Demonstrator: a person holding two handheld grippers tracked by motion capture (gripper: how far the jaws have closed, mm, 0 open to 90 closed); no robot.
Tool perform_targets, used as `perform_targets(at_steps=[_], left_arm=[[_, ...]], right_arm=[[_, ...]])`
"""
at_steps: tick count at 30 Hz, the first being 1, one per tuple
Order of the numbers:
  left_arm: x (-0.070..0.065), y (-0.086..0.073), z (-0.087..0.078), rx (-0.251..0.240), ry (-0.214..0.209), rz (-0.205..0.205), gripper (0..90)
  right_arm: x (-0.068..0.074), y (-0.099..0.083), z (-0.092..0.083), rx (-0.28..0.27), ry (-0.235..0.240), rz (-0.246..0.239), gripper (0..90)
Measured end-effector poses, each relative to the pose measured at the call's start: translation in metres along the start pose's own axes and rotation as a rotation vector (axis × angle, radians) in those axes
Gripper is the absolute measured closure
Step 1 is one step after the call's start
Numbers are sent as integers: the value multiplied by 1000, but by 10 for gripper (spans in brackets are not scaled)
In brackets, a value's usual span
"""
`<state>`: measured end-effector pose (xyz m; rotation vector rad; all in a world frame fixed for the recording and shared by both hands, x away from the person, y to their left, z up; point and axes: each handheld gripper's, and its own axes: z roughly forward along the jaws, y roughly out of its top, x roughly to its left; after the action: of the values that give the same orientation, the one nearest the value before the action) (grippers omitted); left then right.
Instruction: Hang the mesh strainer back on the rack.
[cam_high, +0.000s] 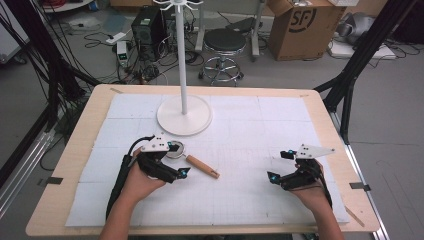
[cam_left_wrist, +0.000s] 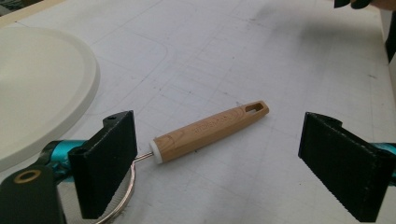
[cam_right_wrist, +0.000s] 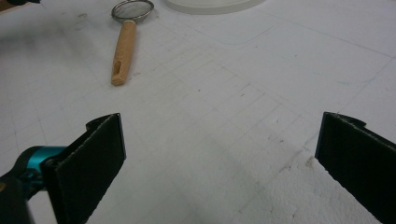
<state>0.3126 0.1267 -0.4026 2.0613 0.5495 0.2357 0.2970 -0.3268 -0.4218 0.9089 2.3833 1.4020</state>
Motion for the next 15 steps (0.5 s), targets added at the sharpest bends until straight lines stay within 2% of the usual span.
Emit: perform_targets(at_steps=[4,5,6,9,11,15], left_arm=[[2,7,1,27,11,26,122],[3,8,2,32,10,21,117],[3,10,3,51,11,28,112],[3,16,7,101,18,68,106],[3,19,10,108,12,83,104],[5,24,20,191,17,116,91]], right_arm=[[0,1,1,0,0,-1,5],[1,1,1,3,3,2,5],[1,1,1,3,2,1,5],[1,2,2,8,4,-1,5],[1,2,2,8,3,0,5],[0,1,2,3,3,-1,5]])
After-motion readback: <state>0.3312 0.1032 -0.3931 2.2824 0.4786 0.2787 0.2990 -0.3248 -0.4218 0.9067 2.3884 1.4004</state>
